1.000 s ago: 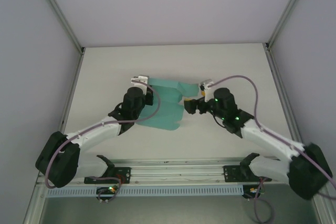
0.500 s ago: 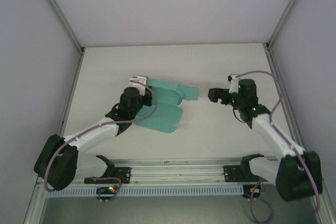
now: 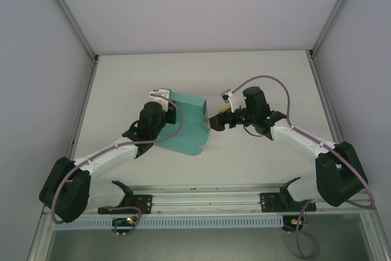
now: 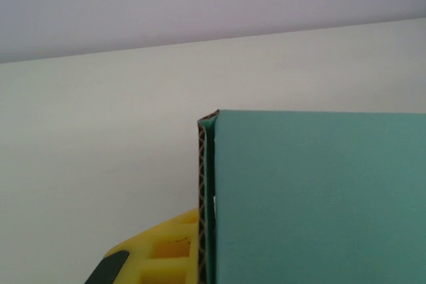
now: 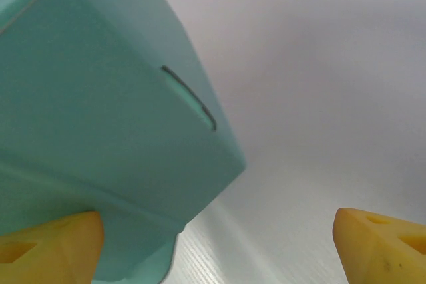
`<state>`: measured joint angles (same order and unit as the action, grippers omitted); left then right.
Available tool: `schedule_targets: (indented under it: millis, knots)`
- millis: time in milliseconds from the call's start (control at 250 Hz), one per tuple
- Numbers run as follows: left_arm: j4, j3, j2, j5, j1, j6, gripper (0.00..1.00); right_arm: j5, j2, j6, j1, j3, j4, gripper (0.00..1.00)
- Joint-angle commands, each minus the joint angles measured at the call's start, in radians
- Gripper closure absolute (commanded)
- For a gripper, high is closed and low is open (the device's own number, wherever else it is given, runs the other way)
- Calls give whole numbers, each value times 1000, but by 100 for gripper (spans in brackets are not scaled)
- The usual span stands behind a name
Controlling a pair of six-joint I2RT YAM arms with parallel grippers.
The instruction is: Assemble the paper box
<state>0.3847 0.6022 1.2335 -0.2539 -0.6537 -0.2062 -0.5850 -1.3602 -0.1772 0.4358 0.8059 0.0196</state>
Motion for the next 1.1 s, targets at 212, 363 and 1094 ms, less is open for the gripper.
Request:
schedule_targets:
  millis: [212, 363, 1094]
  knots:
    - [-7, 20, 11, 6, 3, -17, 100, 166, -109, 43, 88, 97, 70, 24]
    - [-22, 28, 15, -4, 2, -21, 100, 379, -118, 64, 144, 111, 82, 38]
    - [-247, 184, 134, -415, -106, -311, 100, 1558, -412, -501, 330, 389, -188, 100]
